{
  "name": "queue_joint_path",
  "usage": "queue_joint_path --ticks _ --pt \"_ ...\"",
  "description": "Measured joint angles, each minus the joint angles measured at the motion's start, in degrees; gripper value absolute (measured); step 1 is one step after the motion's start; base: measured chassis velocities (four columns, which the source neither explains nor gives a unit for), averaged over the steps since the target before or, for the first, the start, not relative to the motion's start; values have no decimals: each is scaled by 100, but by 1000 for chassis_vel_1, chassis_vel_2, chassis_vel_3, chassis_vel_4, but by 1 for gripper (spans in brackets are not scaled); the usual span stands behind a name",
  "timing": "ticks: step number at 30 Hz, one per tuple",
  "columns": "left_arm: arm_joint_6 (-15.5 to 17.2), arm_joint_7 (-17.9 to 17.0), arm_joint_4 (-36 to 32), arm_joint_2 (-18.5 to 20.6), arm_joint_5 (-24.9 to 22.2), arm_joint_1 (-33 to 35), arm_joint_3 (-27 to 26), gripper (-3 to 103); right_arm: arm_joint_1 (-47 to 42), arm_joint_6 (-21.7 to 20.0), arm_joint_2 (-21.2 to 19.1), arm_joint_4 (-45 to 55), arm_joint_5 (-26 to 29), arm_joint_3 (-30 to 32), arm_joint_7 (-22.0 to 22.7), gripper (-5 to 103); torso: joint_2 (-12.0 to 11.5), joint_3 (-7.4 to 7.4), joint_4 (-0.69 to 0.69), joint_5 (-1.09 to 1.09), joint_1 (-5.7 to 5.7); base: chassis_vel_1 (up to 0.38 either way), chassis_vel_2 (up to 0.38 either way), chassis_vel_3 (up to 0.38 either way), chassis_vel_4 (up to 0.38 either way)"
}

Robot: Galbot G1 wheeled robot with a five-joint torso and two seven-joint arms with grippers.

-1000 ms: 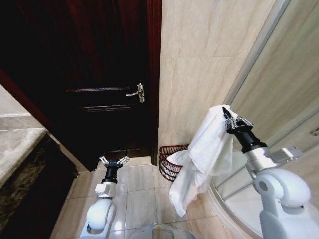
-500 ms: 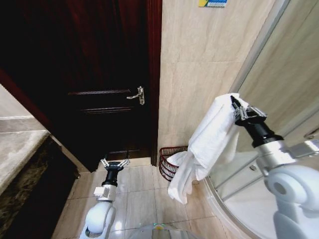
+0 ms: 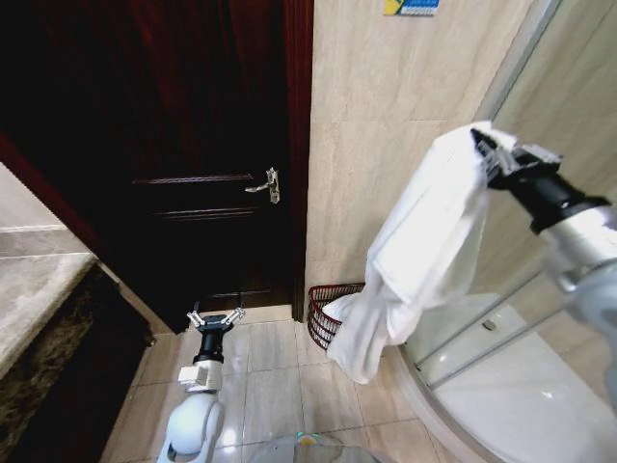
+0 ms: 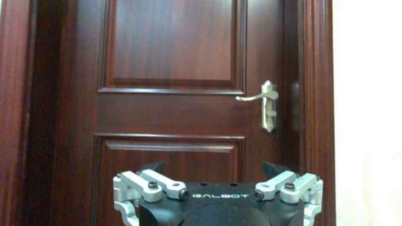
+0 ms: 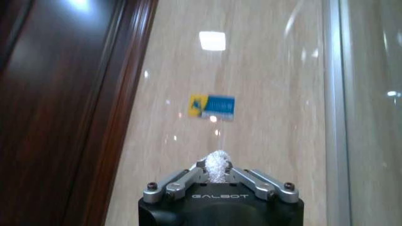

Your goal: Discard the used towel into the hamper.

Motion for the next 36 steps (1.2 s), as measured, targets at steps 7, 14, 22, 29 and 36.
queue_joint_path --ticks 7,14,22,29,36 --pt "-298 -233 17 47 284 82 -19 100 712 -135 -349 -213 286 -13 98 5 -10 -7 0 -4 -6 0 0 0 0" --pt "-469 -297 202 -25 532 23 47 100 249 -339 -421 112 371 226 326 5 -19 -11 -2 0 -10 0 0 0 0" --pt "-620 -340 258 -23 633 25 -34 100 261 -339 -128 63 146 143 147 5 -25 -14 0 -2 -11 0 0 0 0" --pt "-612 -367 274 -46 685 11 -40 100 84 -287 134 80 -38 166 -5 5 -30 -15 0 0 -11 47 -42 -50 40" --pt "-535 -381 215 -96 684 31 -6 100 372 -288 209 -17 -87 -29 -60 5 -29 -20 -2 -2 -19 157 -160 -155 147"
